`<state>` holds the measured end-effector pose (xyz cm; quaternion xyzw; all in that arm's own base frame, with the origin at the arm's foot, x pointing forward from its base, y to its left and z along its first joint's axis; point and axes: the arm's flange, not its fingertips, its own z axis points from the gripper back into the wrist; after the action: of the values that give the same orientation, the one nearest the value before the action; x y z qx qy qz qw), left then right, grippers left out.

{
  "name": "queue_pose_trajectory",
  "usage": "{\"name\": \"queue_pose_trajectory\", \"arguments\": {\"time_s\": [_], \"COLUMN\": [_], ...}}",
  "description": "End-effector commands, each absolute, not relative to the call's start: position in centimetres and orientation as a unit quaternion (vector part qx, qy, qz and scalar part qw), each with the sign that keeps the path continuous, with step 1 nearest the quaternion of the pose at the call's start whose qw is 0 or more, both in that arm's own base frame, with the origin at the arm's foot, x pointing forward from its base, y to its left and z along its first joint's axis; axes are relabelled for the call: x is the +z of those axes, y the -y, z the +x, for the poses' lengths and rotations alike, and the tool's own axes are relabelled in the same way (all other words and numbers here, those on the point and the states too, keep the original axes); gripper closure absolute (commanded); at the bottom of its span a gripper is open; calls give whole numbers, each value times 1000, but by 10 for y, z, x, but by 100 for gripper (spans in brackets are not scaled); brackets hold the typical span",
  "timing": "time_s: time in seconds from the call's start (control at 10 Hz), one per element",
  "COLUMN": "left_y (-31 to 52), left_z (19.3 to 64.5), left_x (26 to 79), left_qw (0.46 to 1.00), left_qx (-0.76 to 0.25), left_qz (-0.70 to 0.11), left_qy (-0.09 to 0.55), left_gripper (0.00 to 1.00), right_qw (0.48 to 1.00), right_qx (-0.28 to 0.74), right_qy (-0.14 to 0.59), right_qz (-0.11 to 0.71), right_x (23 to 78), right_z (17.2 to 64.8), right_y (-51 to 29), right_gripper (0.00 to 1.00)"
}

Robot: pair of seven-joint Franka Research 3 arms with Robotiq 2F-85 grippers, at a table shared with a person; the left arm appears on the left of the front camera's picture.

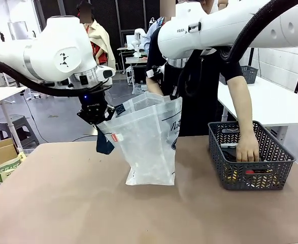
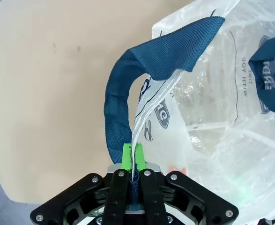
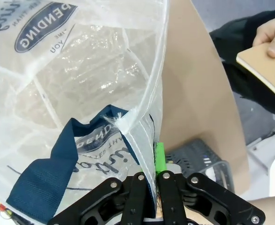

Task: Transfer purchased items from the store into the shopping bag.
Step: Open the Reusable shopping bag in the center of the table.

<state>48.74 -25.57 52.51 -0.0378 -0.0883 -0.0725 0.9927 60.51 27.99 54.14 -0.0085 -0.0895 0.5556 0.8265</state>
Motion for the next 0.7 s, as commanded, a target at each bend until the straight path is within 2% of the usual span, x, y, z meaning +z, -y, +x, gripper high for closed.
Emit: {"name": "queue_pose_trajectory", "arguments": {"time_s": [0.0, 0.6], "left_y": [246, 249], "left_z": [493, 492], "left_x": [523, 524], "left_qw": [989, 990], "left_qx": [-106, -107], "left_qz": [-27, -33], "left_qy": [97, 90], "left_gripper": [100, 100], "right_qw": [816, 817], "right_qx": [570, 569], "right_qy": [99, 92], "right_qz": [-13, -12], "right_x": [538, 545], "right_z": [597, 603], "right_y": [-269, -277], "right_gripper": [100, 100]}}
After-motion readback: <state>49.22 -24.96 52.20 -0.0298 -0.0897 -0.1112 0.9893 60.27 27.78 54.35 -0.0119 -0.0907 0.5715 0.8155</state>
